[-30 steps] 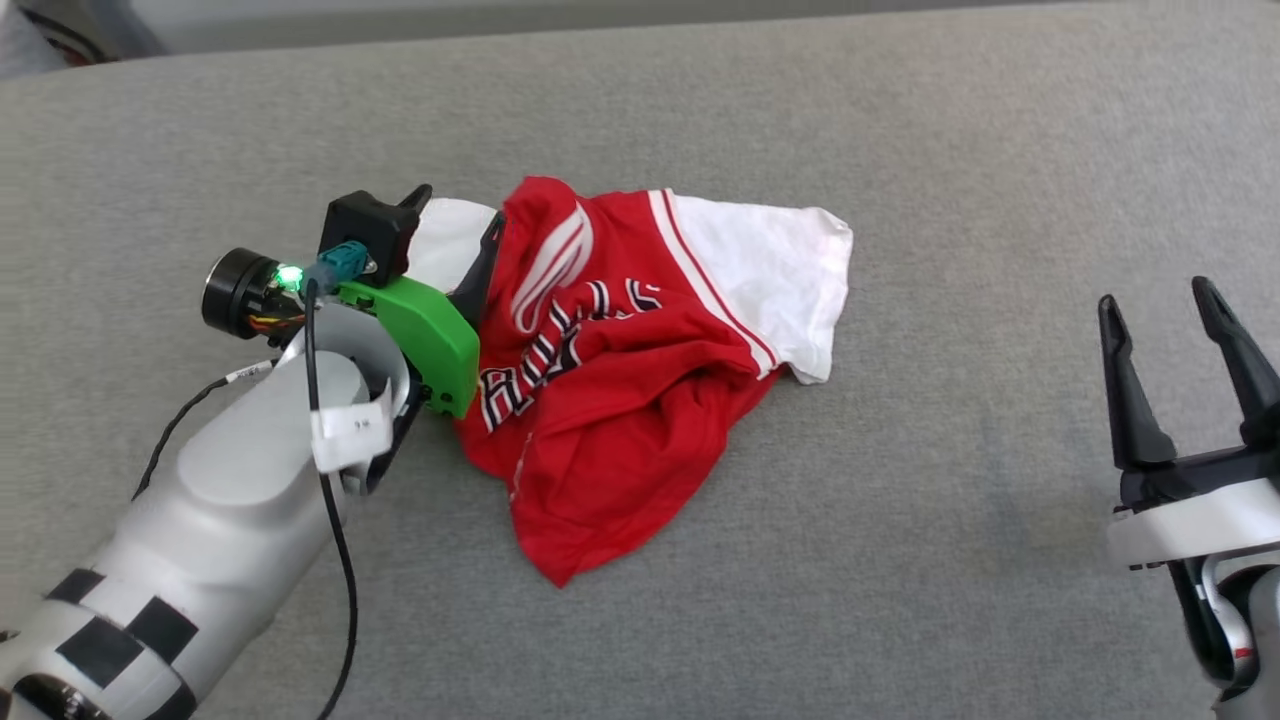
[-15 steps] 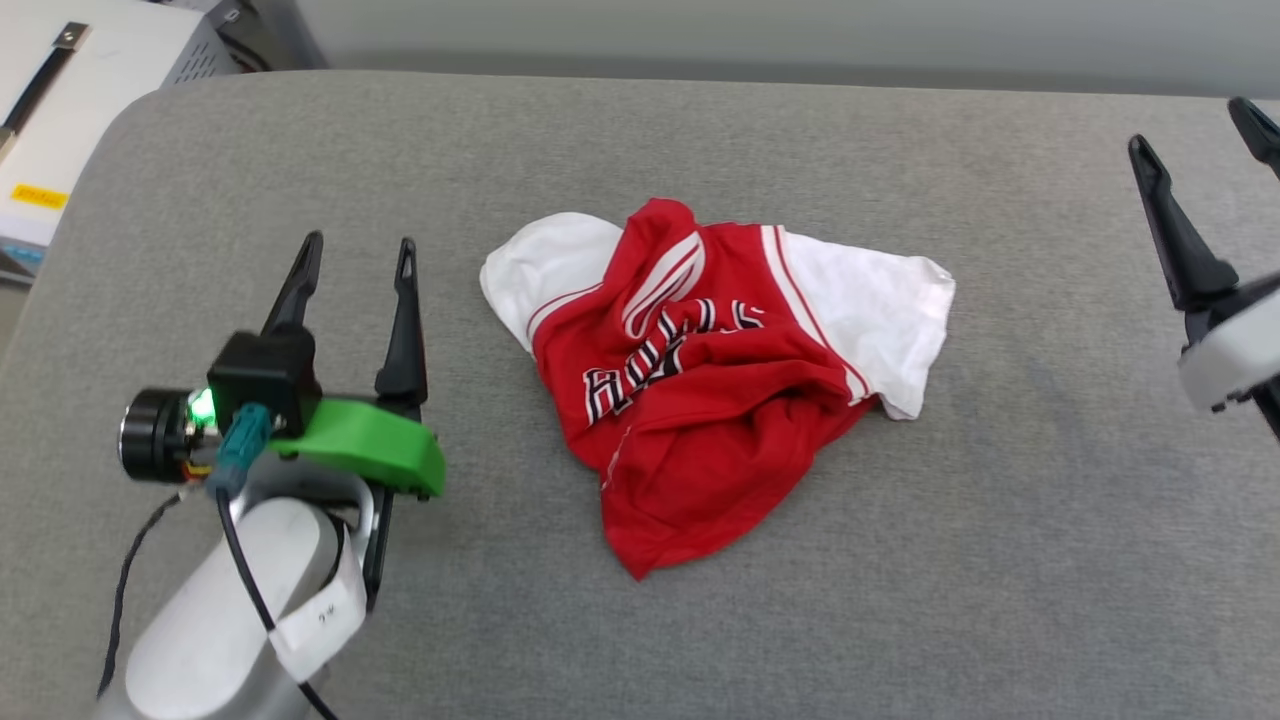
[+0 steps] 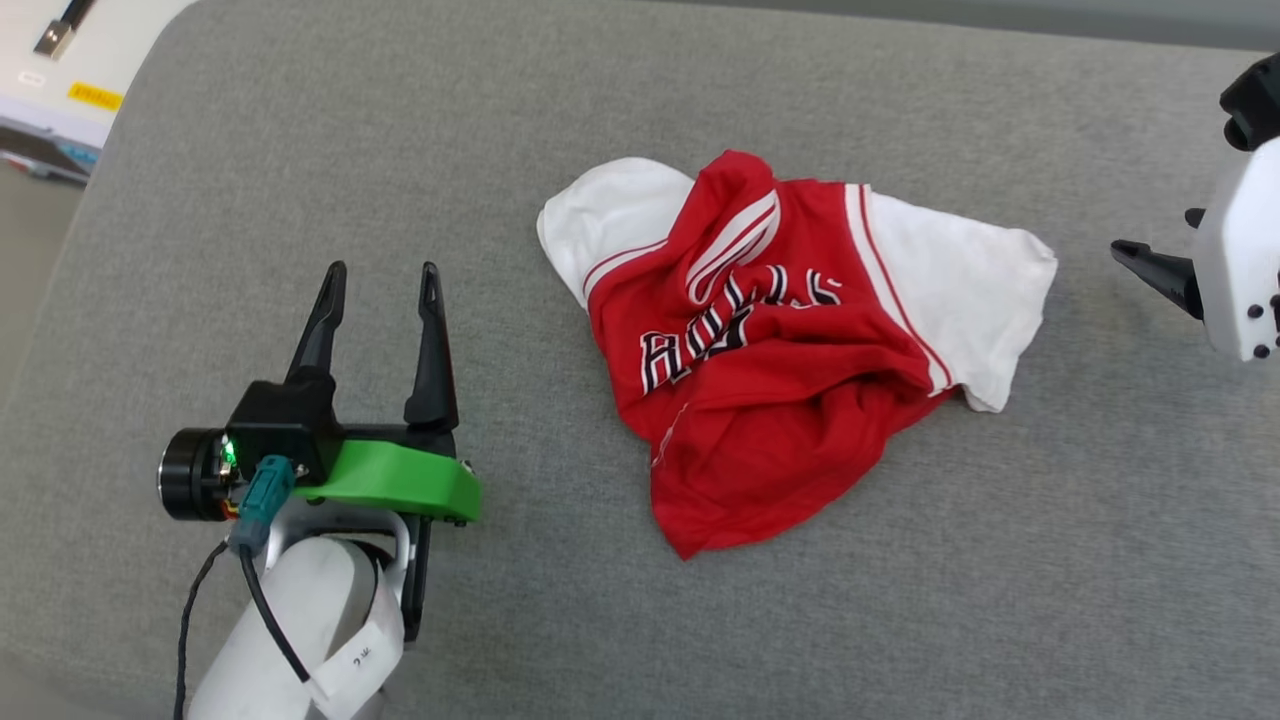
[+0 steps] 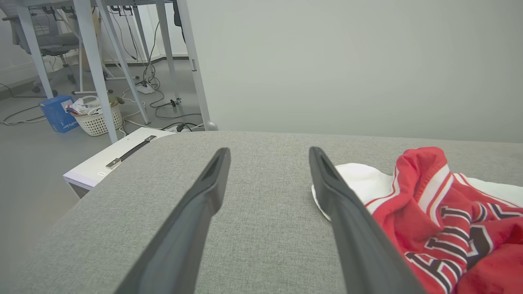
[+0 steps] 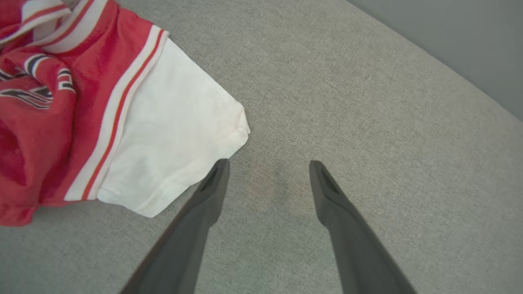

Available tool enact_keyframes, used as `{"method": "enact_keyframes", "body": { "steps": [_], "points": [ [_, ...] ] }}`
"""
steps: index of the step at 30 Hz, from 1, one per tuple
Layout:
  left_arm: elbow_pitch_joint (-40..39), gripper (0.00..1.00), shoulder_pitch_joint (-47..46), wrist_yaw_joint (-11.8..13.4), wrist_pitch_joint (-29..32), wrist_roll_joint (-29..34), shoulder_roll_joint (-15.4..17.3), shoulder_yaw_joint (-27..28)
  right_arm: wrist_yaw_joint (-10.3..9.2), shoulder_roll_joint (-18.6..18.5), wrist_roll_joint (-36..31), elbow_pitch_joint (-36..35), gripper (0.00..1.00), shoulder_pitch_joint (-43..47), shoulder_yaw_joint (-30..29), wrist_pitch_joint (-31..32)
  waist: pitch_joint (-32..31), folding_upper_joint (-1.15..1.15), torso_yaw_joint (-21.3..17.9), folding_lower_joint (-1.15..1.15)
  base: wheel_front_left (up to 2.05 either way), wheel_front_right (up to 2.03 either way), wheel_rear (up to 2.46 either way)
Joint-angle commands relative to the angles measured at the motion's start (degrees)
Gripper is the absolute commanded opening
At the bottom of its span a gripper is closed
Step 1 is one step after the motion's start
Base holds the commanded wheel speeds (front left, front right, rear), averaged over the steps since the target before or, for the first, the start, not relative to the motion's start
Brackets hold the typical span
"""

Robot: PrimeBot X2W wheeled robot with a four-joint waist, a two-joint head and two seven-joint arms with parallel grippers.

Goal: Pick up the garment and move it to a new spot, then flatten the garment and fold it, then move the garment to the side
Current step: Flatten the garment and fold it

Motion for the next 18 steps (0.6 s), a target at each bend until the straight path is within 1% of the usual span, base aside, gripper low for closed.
{"method": "enact_keyframes", "body": {
  "steps": [1, 3, 7, 11, 13, 16, 17, 18],
  "points": [
    [-0.13, 1.00, 0.27, -0.83, -0.32, 1.28, -1.12, 0.82, -0.05, 0.79, 0.78, 1.31, 1.00, -1.53, 0.42, 0.84, 3.19, 0.00, 2.39, 0.00, 0.00, 0.00, 0.00],
    [-0.08, 1.00, -0.13, -2.00, -0.32, 2.51, -2.67, 1.92, -0.05, 1.69, 0.48, 3.19, 1.00, -3.02, 1.22, 1.25, 4.53, 0.00, 3.13, 0.00, 0.00, 0.00, 0.00],
    [0.25, 1.00, -1.25, -4.26, -0.32, 4.83, -5.55, 4.17, -0.05, 3.60, -0.11, 7.07, 1.00, -4.98, 3.45, -0.27, 6.79, 0.00, 4.49, 0.00, 0.00, 0.00, 0.00],
    [1.20, 1.00, -2.12, -6.51, -0.32, 6.97, -7.77, 6.20, -0.05, 3.78, -1.00, 10.30, 1.00, -4.48, 8.20, -1.14, 7.79, 0.00, 5.16, 0.00, 0.00, 0.00, 0.00],
    [1.62, 1.00, -2.23, -7.41, -0.32, 7.96, -8.67, 7.16, -0.05, 3.68, -0.09, 11.74, 1.00, -3.47, 10.29, -1.23, 7.87, 0.00, 5.23, 0.00, 0.00, 0.00, 0.00],
    [2.31, 1.00, -2.01, -8.65, -0.32, 9.32, -9.64, 8.57, -0.05, 3.59, 1.13, 12.89, 1.00, -2.52, 12.25, -3.09, 7.39, 0.00, 4.87, 0.00, 0.00, 0.00, 0.00],
    [2.49, 1.00, -1.85, -8.96, -0.32, 9.65, -9.84, 8.99, -0.05, 3.55, 1.42, 12.77, 0.71, -2.45, 12.81, -4.09, 7.11, 0.00, 4.65, 0.00, 0.00, 0.00, 0.00],
    [2.65, 1.00, -1.61, -9.29, -0.32, 10.03, -10.07, 9.53, -0.05, 3.41, 1.68, 12.44, 0.11, -2.58, 13.20, -6.02, 6.76, 0.00, 4.34, 0.00, 0.00, 0.00, 0.00]
  ]
}}
